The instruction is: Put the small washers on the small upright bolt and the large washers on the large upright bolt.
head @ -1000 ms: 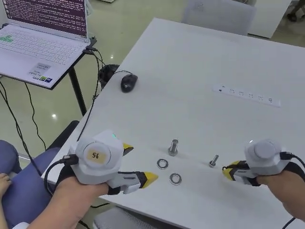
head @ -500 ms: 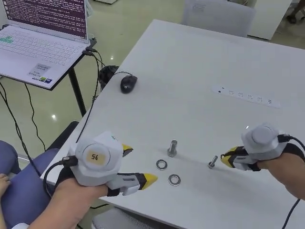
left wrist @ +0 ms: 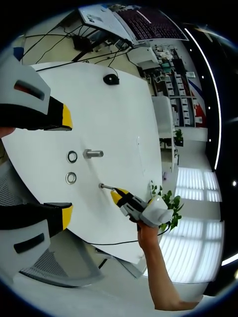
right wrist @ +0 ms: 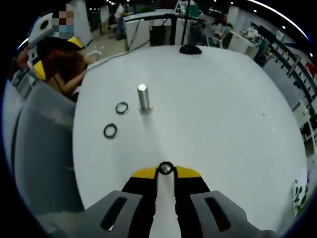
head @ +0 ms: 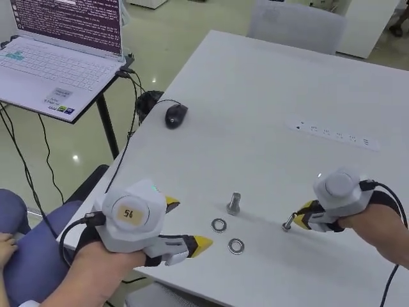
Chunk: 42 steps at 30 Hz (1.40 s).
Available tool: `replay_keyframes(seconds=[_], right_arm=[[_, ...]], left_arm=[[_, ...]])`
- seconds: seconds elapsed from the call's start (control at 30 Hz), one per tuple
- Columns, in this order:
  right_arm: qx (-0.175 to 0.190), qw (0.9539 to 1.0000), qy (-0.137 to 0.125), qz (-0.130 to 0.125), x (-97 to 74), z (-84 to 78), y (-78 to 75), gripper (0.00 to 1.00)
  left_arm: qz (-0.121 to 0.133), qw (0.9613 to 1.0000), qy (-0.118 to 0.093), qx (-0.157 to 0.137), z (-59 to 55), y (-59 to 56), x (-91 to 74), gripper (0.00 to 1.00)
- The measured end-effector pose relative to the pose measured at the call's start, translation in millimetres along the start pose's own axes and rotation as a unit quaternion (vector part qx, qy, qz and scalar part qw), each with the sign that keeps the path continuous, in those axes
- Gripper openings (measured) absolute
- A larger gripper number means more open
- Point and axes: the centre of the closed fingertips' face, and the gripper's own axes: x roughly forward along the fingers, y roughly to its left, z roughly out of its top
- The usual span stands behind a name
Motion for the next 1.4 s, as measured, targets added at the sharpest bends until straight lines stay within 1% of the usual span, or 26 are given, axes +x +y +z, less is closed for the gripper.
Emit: replay_keyframes(seconds=[0.27,0.57,0.8,0.93,1.13,1.4], right_arm=[[-0.008,1.0000,0.005,0.002,2.9,0.9,0.4,0.14],[-0.011,0.9999,0.010,0.003,4.2,2.4,0.6,0.14],[-0.010,0.9998,0.019,0.005,7.5,0.7,0.3,0.14],[-0.010,0.9997,0.020,0.006,10.1,0.9,-0.8,0.14],[-0.018,0.9994,0.030,0.007,13.8,-0.5,0.7,0.14],[-0.014,0.9986,0.050,0.009,24.3,-10.5,2.9,0.13]], left_arm=[[0.000,1.0000,-0.001,-0.001,1.3,0.6,0.8,0.58],[0.000,1.0000,0.001,-0.002,-1.2,-0.2,0.7,0.58],[0.000,1.0000,0.002,-0.002,-1.7,-0.1,0.1,0.57],[0.001,1.0000,0.001,-0.003,-1.5,0.4,-0.1,0.57],[0.002,1.0000,0.003,-0.003,-3.0,0.9,-0.9,0.57],[0.004,1.0000,0.005,-0.007,-6.4,2.0,-2.3,0.57]])
